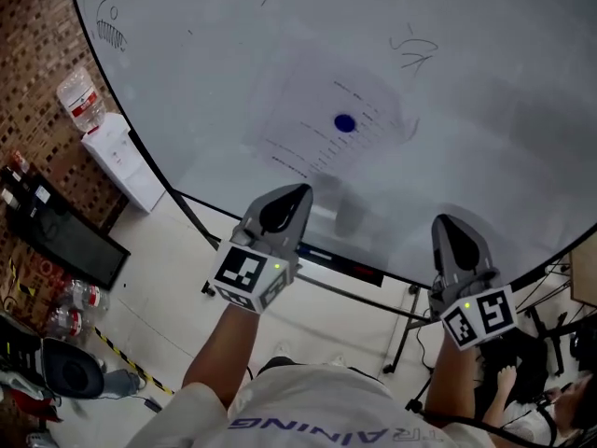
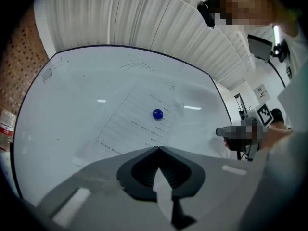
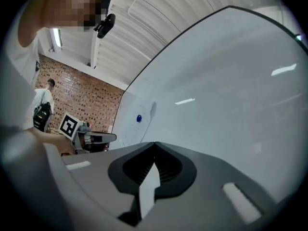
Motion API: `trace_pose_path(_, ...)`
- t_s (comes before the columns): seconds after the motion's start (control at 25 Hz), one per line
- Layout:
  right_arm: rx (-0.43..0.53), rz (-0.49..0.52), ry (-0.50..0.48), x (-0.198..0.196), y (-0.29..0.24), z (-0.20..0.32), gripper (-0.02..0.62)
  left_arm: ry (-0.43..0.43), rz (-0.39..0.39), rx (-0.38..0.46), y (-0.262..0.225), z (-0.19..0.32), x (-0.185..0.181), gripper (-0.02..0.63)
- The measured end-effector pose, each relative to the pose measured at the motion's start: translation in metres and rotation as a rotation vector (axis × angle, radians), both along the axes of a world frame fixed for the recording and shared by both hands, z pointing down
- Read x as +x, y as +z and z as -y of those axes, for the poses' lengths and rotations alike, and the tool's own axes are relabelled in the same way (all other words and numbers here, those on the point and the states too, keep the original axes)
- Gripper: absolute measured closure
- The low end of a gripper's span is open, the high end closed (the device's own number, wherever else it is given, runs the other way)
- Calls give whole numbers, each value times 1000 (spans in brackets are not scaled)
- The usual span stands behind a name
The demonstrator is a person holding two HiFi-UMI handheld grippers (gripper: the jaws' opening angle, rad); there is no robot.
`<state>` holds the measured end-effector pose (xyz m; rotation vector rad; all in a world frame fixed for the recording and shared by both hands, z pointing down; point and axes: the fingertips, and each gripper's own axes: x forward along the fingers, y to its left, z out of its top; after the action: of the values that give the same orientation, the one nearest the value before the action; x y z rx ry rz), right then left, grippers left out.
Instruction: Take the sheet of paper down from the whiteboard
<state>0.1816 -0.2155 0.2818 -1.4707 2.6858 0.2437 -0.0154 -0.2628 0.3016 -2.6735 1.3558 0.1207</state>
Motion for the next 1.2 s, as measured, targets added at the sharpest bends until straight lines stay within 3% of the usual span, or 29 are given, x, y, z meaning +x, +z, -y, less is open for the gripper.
trace_pose_path(0.08,10,0,34,-2,-7,3,588,7,33,29,-8,8,0,600)
trace_pose_path(0.28,56,-15,83,-15,-29,6,589,-4,255,181,-47,13,16,600)
trace_pose_path(0.4,80,-28,92,-26,-41,8,588,-25,385,263,-64,15,31,517)
trace_pose_path(0.48,90,-37,93,-32,-47,9,588,-54,438,305,-76,19,36,509)
trace_pose_path(0.84,137,-71,84,-47,-73,19,588,-108,586,386,-87,38,53,462)
trace_pose_path(1.2,131,-53,78,-51,-69,22,588,-103,610,354,-89,45,59,463)
